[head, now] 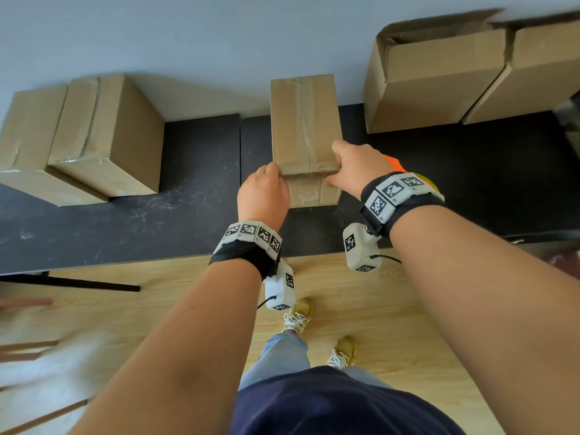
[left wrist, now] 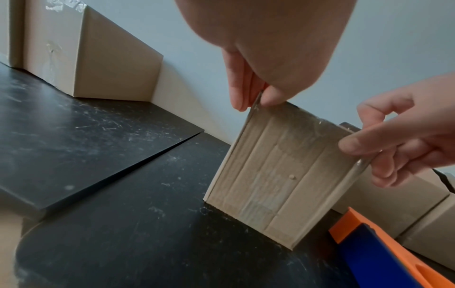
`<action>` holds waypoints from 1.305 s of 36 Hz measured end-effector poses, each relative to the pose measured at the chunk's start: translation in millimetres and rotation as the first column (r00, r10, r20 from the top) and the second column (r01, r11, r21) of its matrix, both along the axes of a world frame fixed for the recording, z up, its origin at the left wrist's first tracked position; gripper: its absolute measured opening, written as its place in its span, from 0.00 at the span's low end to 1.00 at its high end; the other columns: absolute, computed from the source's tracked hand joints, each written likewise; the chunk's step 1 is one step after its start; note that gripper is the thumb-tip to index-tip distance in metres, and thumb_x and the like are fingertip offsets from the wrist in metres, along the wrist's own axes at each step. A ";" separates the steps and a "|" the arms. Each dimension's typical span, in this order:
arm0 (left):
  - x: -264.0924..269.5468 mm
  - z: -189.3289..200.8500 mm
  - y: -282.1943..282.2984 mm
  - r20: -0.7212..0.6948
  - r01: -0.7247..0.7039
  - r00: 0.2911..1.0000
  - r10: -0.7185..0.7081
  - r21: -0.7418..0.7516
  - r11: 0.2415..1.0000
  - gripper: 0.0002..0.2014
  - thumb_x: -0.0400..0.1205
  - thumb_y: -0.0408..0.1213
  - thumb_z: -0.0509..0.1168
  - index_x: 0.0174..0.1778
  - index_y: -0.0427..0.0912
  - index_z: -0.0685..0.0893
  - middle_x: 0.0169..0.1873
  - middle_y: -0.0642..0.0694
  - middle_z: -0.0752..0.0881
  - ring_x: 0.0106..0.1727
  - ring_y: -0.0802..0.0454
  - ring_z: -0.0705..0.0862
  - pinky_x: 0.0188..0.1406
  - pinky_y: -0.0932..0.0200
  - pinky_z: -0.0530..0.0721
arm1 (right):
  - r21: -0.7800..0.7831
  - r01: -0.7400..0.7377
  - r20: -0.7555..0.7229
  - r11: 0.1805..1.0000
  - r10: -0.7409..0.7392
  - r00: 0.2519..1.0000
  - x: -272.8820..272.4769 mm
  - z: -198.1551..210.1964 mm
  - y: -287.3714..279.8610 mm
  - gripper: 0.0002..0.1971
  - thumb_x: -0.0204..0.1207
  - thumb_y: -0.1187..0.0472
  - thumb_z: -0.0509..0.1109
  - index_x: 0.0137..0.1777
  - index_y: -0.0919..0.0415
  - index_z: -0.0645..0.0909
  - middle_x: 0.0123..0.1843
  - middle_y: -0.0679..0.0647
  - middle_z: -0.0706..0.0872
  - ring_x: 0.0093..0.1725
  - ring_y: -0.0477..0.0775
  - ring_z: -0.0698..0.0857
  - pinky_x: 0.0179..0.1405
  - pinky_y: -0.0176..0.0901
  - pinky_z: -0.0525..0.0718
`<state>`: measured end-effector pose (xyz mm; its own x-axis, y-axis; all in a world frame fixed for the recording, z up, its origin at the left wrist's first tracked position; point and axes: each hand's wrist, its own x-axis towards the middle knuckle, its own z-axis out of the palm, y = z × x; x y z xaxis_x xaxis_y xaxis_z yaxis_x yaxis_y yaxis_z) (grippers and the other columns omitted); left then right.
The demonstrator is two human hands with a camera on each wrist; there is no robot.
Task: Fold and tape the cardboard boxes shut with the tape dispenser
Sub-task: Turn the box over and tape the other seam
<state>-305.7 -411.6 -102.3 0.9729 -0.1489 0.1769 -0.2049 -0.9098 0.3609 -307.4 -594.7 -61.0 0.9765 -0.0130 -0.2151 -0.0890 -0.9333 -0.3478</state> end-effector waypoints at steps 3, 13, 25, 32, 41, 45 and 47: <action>3.0 1.4 -1.1 -0.019 -0.007 1.000 0.008 0.055 0.998 0.07 0.83 0.29 0.57 0.45 0.36 0.80 0.36 0.42 0.82 0.33 0.44 0.77 0.31 0.54 0.69 | -0.054 -0.037 -0.061 0.998 0.034 0.998 5.1 8.9 -1.8 0.07 0.75 0.67 0.66 0.49 0.60 0.71 0.39 0.56 0.79 0.37 0.58 0.80 0.29 0.43 0.72; 5.1 1.8 -3.7 -0.034 -0.023 0.999 0.028 0.128 0.991 0.06 0.83 0.25 0.57 0.46 0.37 0.78 0.36 0.43 0.80 0.32 0.47 0.73 0.32 0.56 0.65 | -0.077 -0.017 0.045 0.997 0.021 0.999 4.8 -0.9 -0.8 0.07 0.73 0.71 0.63 0.42 0.59 0.70 0.33 0.55 0.75 0.29 0.53 0.73 0.25 0.42 0.65; -0.8 -3.5 2.4 0.036 0.042 0.998 -0.041 0.000 0.999 0.11 0.81 0.26 0.59 0.55 0.33 0.83 0.43 0.38 0.86 0.40 0.38 0.84 0.37 0.50 0.79 | -0.071 -0.074 0.036 0.995 0.076 0.996 10.4 -5.7 -2.6 0.09 0.78 0.56 0.68 0.43 0.57 0.71 0.34 0.54 0.77 0.31 0.55 0.77 0.27 0.43 0.70; 8.3 -3.6 -1.1 0.003 0.010 1.000 -0.010 0.032 0.999 0.10 0.78 0.22 0.58 0.49 0.35 0.82 0.38 0.41 0.84 0.35 0.41 0.80 0.34 0.49 0.78 | -0.046 -0.014 0.070 0.999 0.017 0.997 8.8 -5.8 0.3 0.08 0.80 0.58 0.67 0.44 0.57 0.70 0.34 0.56 0.79 0.33 0.59 0.80 0.32 0.50 0.79; 6.3 -10.1 -2.9 0.168 -0.012 0.986 0.020 -0.051 0.999 0.02 0.76 0.31 0.64 0.41 0.36 0.80 0.43 0.42 0.78 0.46 0.44 0.75 0.27 0.54 0.74 | -0.047 0.065 0.272 0.997 -0.050 0.961 -4.1 -11.1 12.0 0.12 0.78 0.61 0.70 0.61 0.54 0.82 0.55 0.57 0.76 0.57 0.59 0.76 0.49 0.55 0.83; 10.8 -10.4 -7.4 0.246 0.042 0.969 -0.028 -0.049 0.998 0.07 0.73 0.25 0.68 0.46 0.35 0.83 0.46 0.39 0.81 0.46 0.39 0.79 0.39 0.47 0.83 | 0.042 -0.016 0.303 0.999 0.002 0.953 -9.8 -20.2 12.0 0.16 0.80 0.64 0.68 0.63 0.48 0.87 0.50 0.54 0.76 0.56 0.58 0.74 0.45 0.56 0.82; 10.7 -9.0 -11.9 0.262 0.136 0.957 -0.128 -0.014 0.991 0.15 0.70 0.22 0.69 0.51 0.37 0.85 0.50 0.40 0.83 0.50 0.38 0.81 0.45 0.46 0.83 | 0.038 -0.012 0.321 0.999 0.000 0.947 -11.4 -23.1 12.8 0.17 0.81 0.63 0.67 0.64 0.45 0.86 0.49 0.53 0.75 0.54 0.57 0.74 0.43 0.53 0.82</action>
